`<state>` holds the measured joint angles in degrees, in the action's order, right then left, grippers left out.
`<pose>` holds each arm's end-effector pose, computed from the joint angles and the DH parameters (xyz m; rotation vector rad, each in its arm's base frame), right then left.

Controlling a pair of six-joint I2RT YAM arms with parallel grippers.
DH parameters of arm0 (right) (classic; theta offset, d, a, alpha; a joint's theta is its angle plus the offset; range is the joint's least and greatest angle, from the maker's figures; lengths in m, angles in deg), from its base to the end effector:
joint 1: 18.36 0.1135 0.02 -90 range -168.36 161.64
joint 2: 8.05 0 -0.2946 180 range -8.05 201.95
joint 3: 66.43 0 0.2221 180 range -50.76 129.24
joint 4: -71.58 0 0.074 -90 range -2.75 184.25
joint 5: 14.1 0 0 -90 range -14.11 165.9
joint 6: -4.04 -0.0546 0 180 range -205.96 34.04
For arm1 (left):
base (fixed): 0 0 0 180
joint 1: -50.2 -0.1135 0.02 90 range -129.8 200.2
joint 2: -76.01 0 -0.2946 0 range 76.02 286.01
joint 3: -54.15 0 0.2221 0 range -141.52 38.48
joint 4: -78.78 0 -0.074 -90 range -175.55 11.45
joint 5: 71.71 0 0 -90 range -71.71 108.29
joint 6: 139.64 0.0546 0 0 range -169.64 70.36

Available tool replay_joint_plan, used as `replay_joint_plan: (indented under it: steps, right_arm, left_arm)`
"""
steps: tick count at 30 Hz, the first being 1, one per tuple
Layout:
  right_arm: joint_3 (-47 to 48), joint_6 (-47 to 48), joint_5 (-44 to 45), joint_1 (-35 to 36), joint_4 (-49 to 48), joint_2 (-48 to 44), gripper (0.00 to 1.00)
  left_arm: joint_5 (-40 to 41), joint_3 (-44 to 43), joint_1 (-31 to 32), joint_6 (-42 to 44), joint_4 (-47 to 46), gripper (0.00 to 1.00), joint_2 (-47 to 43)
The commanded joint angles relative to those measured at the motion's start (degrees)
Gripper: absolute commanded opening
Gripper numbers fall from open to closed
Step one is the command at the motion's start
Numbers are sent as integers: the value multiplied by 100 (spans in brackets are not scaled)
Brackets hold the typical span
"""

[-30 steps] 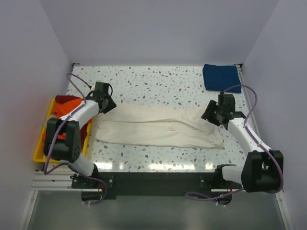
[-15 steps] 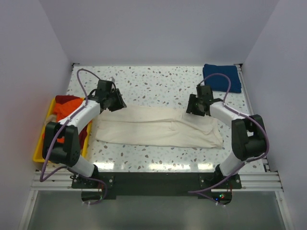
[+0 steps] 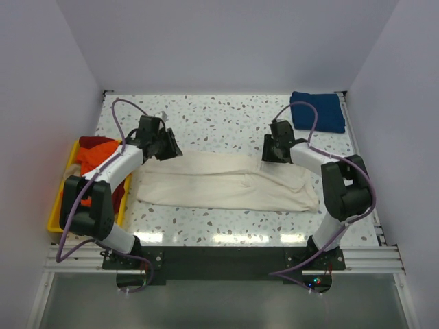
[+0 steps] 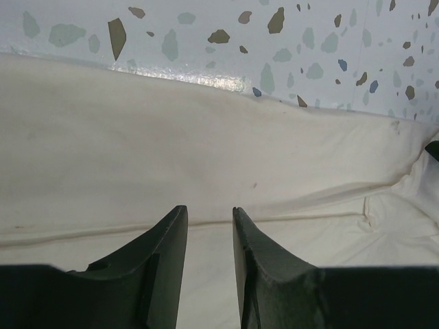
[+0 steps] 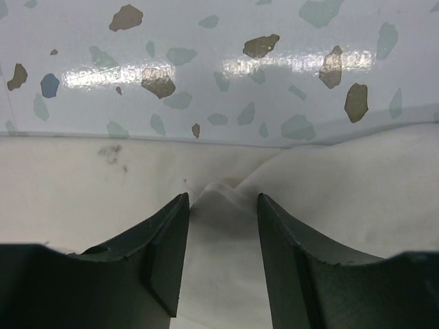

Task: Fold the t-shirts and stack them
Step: Fold the tshirt

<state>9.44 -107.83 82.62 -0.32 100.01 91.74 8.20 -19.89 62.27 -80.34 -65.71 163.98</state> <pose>0.3361 0.1028 0.2122 0.1326 2.4783 0.1518 0.2994 -0.0738 0.2574 -0.3230 2.4712 -0.5404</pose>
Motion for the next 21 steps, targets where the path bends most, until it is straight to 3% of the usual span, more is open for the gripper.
replay_joint_plan:
  steps: [1, 2, 8, 14, 21]
  right_arm:
    - [211, 69, 242, 76, -212, 58, 46]
    - [211, 69, 242, 111, -194, 41, 37]
    - [97, -37, 286, 270, -63, -257, 15]
    - [-237, -177, 216, 331, 87, -767, 8]
    - [-746, -274, -30, 358, 298, -1488, 6]
  left_arm:
    - [-116, 18, 23, 169, -190, 37, -7]
    - [-108, 19, 23, 169, -182, 37, -25]
    - [33, -17, 23, 231, -103, 36, -69]
    - [7, -17, 23, 231, -94, 36, -34]
    - [-20, 1, 23, 222, -76, 36, -25]
